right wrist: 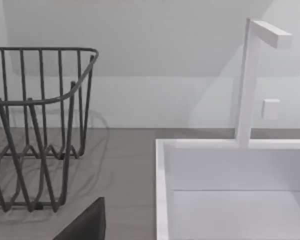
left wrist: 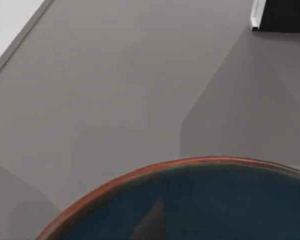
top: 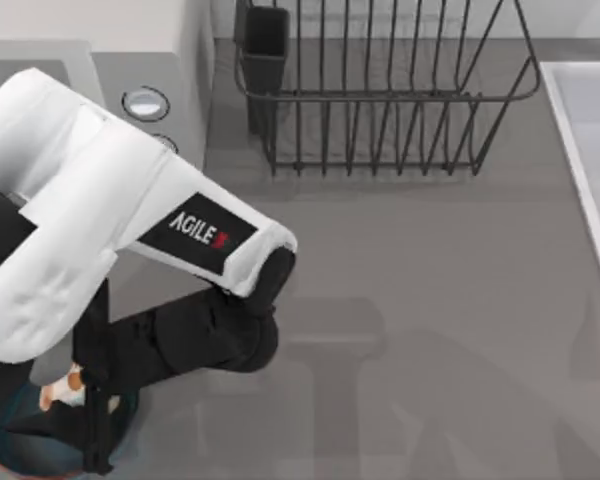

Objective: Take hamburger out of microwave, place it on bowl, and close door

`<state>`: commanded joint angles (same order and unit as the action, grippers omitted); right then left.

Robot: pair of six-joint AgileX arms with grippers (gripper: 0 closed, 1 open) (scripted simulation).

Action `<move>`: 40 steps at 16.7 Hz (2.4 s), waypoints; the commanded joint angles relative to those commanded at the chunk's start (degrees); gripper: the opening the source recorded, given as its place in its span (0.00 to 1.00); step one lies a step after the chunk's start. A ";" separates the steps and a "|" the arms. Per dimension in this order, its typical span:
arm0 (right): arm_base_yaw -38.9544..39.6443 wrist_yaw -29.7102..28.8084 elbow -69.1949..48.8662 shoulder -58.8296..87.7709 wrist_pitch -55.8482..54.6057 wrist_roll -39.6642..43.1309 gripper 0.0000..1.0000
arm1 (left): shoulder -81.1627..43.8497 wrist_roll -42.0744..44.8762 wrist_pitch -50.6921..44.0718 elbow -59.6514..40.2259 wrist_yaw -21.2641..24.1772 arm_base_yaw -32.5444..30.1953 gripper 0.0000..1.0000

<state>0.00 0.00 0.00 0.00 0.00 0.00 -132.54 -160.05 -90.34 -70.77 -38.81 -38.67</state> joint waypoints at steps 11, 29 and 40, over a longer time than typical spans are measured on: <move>0.00 0.00 0.00 0.00 0.00 0.00 1.00 | -0.97 0.59 2.55 2.82 -0.88 1.04 0.23; 0.00 0.00 0.00 0.00 0.00 0.00 1.00 | -0.97 0.59 2.55 2.82 -0.88 1.04 1.00; 0.00 0.00 0.00 0.00 0.00 0.00 1.00 | 23.69 22.69 21.22 12.41 2.47 10.57 1.00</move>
<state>0.00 0.00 0.00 0.00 0.00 0.00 -108.85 -137.35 -69.12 -58.36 -36.33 -28.10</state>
